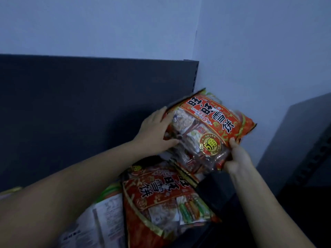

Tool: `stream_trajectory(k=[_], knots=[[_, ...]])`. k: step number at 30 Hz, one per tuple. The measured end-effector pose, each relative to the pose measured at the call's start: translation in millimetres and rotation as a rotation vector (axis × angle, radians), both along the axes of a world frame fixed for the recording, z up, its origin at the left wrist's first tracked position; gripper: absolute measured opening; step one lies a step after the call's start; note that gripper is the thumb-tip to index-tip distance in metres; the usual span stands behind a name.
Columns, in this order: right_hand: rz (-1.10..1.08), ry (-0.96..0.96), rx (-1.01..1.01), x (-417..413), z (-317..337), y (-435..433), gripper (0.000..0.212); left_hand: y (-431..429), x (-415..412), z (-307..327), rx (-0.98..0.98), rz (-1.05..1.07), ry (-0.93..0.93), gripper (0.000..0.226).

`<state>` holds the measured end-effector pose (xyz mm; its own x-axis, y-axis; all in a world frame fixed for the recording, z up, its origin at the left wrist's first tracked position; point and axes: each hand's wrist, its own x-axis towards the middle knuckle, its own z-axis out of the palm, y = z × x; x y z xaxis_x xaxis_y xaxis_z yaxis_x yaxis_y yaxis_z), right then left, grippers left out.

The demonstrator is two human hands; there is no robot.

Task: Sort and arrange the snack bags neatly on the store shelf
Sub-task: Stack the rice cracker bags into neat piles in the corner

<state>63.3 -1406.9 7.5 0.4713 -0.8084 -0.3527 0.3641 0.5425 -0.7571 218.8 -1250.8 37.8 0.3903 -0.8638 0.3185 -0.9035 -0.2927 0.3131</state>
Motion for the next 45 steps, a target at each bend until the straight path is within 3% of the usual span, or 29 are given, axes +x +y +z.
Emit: stream_trajectory(k=[2,9,15,19,25,29,32,36,40,45], knots=[[0.048,0.058,-0.047,14,-7,-14,0.031,-19,2,-10,0.110,-0.029,-0.118,0.080],[0.075,0.353,-0.451,46,-37,-38,0.059,-51,5,-49,0.307,-0.074,-0.079,0.077],[0.179,0.326,-0.426,37,-42,-40,0.070,-51,5,-51,0.352,-0.089,0.022,0.077],[0.138,0.256,-0.416,25,-41,-24,0.062,-25,2,-49,0.362,-0.037,0.142,0.082],[0.012,0.349,-0.558,12,-42,29,0.052,30,1,-64,0.640,0.114,0.283,0.092],[0.000,0.445,-0.700,3,-42,88,0.065,61,-13,-55,0.731,0.061,0.369,0.069],[0.137,0.524,-0.858,-3,-43,139,0.053,92,-22,-36,0.763,0.011,0.397,0.051],[0.400,0.472,-1.070,-12,-50,210,0.039,162,-28,-10,0.810,0.019,0.242,0.053],[0.755,0.338,-1.064,-16,-58,266,0.036,266,-29,3,0.673,0.105,0.294,0.054],[0.948,0.280,-1.024,-6,-56,321,0.064,401,-28,-20,0.411,0.450,0.222,0.109]])
